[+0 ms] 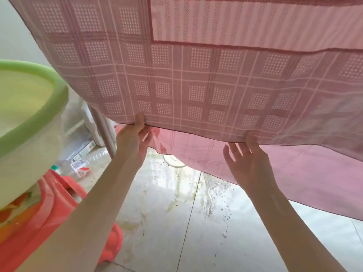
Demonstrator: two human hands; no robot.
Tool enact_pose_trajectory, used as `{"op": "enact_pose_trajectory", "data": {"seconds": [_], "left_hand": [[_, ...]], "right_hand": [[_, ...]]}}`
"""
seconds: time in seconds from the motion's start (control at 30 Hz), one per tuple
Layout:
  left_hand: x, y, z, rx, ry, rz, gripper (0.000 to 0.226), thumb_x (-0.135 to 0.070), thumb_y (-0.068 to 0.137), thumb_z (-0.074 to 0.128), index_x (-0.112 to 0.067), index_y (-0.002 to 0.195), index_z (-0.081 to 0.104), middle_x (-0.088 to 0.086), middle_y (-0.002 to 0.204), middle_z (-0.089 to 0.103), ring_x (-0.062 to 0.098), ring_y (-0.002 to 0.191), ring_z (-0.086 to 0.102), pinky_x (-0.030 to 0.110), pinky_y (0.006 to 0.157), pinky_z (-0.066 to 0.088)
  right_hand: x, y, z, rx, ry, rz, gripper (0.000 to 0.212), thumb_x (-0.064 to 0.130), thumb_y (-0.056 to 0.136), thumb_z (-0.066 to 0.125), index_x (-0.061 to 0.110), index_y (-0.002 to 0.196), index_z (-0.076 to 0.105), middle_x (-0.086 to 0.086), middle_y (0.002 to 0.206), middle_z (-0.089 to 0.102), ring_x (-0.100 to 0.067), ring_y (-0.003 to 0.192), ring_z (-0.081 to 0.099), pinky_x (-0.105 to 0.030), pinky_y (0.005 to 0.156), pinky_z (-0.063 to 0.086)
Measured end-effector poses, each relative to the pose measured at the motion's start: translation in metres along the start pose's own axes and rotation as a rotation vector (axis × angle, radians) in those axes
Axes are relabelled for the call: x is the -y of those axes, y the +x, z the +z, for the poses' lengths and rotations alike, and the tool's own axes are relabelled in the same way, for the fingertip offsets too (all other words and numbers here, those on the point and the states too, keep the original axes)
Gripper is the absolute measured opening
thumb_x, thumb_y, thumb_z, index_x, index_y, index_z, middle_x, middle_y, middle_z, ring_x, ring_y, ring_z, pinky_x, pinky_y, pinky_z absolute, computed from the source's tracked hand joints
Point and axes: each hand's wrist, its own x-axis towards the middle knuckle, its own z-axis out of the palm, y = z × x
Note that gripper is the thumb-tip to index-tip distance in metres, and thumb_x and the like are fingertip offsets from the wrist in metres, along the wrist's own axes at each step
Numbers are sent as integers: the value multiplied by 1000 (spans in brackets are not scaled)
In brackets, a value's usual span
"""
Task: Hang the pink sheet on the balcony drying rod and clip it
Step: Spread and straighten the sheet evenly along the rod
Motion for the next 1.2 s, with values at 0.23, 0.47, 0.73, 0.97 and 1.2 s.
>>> {"op": "enact_pose_trajectory", "data": {"seconds": [0.23, 0.47, 0.73, 0.97, 1.2], "left_hand": [[3, 6, -16, -73, 104, -57, 13, -18, 91, 54, -17, 79, 57, -12, 55, 63, 5, 60, 59, 23, 64, 45], [17, 16, -35, -169, 210, -112, 8, -12, 89, 57, -14, 82, 57, 0, 83, 60, 12, 77, 58, 28, 73, 45], [39, 32, -41, -208, 206, -211, 13, -13, 89, 57, -11, 101, 55, 3, 111, 59, 19, 104, 55, 35, 86, 45], [51, 40, -44, -137, 30, -302, 25, -20, 89, 58, -12, 111, 51, 6, 130, 50, 20, 116, 49, 35, 85, 43], [55, 49, -6, -43, -246, -316, 13, -17, 93, 47, -19, 102, 56, 9, 140, 41, 29, 132, 37, 54, 104, 30]], "right_hand": [[-15, -3, -10, 18, -120, 11, 8, 28, 81, 57, 22, 84, 59, 6, 92, 64, -13, 97, 63, -29, 80, 46], [-36, -1, -29, -38, -159, 70, 17, 28, 73, 60, 18, 86, 61, 1, 99, 67, -16, 99, 64, -30, 79, 47], [-45, 6, -40, -116, -105, 94, 9, 20, 89, 55, 15, 91, 62, -1, 93, 69, -19, 100, 64, -30, 78, 48], [-50, 17, -46, -136, -50, 112, 14, 18, 89, 56, 14, 101, 61, -5, 112, 63, -21, 109, 59, -34, 86, 48], [-41, 32, -46, -173, 141, 117, 42, 21, 86, 59, 14, 127, 50, -10, 141, 42, -26, 133, 38, -39, 101, 41]]}}
